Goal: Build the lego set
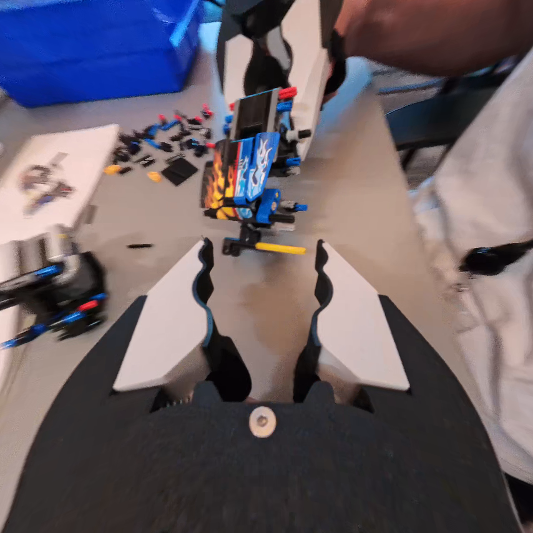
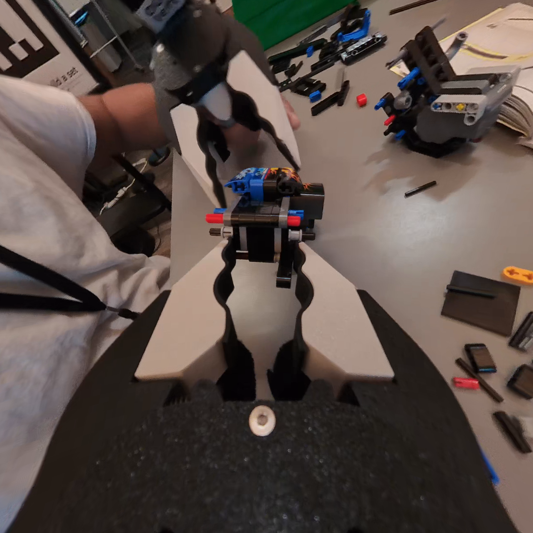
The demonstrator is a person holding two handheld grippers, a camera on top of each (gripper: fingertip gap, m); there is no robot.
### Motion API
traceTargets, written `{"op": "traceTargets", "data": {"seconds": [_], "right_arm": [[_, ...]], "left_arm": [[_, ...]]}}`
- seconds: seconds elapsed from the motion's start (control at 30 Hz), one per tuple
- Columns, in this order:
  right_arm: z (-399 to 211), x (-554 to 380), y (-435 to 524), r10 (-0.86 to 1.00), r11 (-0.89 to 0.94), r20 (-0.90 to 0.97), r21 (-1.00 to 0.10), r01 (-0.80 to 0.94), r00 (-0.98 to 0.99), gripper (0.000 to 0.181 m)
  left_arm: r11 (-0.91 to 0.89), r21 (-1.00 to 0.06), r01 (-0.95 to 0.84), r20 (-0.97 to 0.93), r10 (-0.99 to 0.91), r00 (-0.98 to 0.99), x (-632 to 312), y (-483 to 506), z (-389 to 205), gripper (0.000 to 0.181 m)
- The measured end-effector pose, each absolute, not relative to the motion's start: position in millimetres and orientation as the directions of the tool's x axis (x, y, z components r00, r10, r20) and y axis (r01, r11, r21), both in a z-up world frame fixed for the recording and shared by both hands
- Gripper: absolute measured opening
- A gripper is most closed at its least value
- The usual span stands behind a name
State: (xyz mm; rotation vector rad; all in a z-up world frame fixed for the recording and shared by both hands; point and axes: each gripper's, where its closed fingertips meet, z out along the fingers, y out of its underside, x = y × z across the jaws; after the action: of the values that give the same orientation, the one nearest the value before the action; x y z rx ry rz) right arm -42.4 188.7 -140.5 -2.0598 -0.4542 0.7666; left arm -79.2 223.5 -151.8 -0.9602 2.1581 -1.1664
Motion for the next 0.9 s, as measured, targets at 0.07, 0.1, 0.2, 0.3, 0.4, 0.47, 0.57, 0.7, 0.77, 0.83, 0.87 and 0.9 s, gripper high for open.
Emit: {"op": "traceTargets", "data": {"seconds": [0.07, 0.1, 0.2, 0.3, 0.4, 0.47, 0.57, 0.7, 0.77, 0.83, 0.87, 0.9], "right_arm": [[-141.5, -44.0, 189.5, 0.62, -0.542, -0.325, -0.835, 0.091, 0.714, 0.038], [-142.6, -45.2, 189.9, 0.645, -0.535, -0.313, -0.837, 0.119, 0.697, 0.039], [-146.2, -46.6, 197.5, 0.692, -0.523, -0.288, -0.832, 0.184, 0.661, 0.039], [-150.9, -51.7, 205.3, 0.738, -0.522, -0.29, -0.818, 0.243, 0.609, 0.039], [-155.7, -50.3, 218.5, 0.762, -0.515, -0.273, -0.806, 0.292, 0.587, 0.039], [-155.5, -51.9, 225.6, 0.776, -0.511, -0.279, -0.803, 0.305, 0.566, 0.039], [-162.7, -51.6, 235.3, 0.776, -0.53, -0.279, -0.775, 0.345, 0.565, 0.04], [-169.1, -53.5, 240.2, 0.786, -0.523, -0.268, -0.768, 0.369, 0.557, 0.04], [-169.4, -53.3, 241.0, 0.783, -0.525, -0.27, -0.77, 0.362, 0.56, 0.04], [-169.6, -52.0, 239.3, 0.785, -0.521, -0.266, -0.771, 0.365, 0.559, 0.04], [-169.6, -50.8, 238.5, 0.787, -0.517, -0.26, -0.773, 0.367, 0.56, 0.04], [-170.0, -49.3, 238.1, 0.786, -0.514, -0.254, -0.775, 0.367, 0.563, 0.041]], "left_arm": [[0.332, -0.877, -0.346, -0.018, -0.744, -0.668, -76.9, 218.3, -150.2, 0.072], [0.329, -0.885, -0.329, -0.02, -0.733, -0.68, -76.4, 218.1, -148.1, 0.072], [0.362, -0.889, -0.282, -0.071, -0.716, -0.694, -78.3, 222.4, -144.4, 0.073], [0.386, -0.879, -0.279, -0.101, -0.725, -0.681, -77.5, 229.6, -147.9, 0.076], [0.362, -0.886, -0.29, -0.093, -0.751, -0.654, -78.3, 241.8, -147.6, 0.077], [0.332, -0.898, -0.29, -0.076, -0.765, -0.639, -81.0, 248.3, -145.9, 0.075], [0.316, -0.909, -0.271, -0.088, -0.782, -0.618, -85.1, 256.8, -141.3, 0.068], [0.325, -0.904, -0.278, -0.099, -0.791, -0.604, -87.4, 262.4, -141.7, 0.068], [0.341, -0.899, -0.276, -0.116, -0.792, -0.6, -87.2, 263.3, -142.6, 0.068], [0.339, -0.894, -0.293, -0.107, -0.797, -0.594, -86.5, 263.8, -145.5, 0.068], [0.338, -0.89, -0.307, -0.098, -0.799, -0.594, -86.4, 263.9, -147.7, 0.068], [0.337, -0.888, -0.314, -0.097, -0.803, -0.588, -85.5, 264.8, -148.7, 0.067]]}}
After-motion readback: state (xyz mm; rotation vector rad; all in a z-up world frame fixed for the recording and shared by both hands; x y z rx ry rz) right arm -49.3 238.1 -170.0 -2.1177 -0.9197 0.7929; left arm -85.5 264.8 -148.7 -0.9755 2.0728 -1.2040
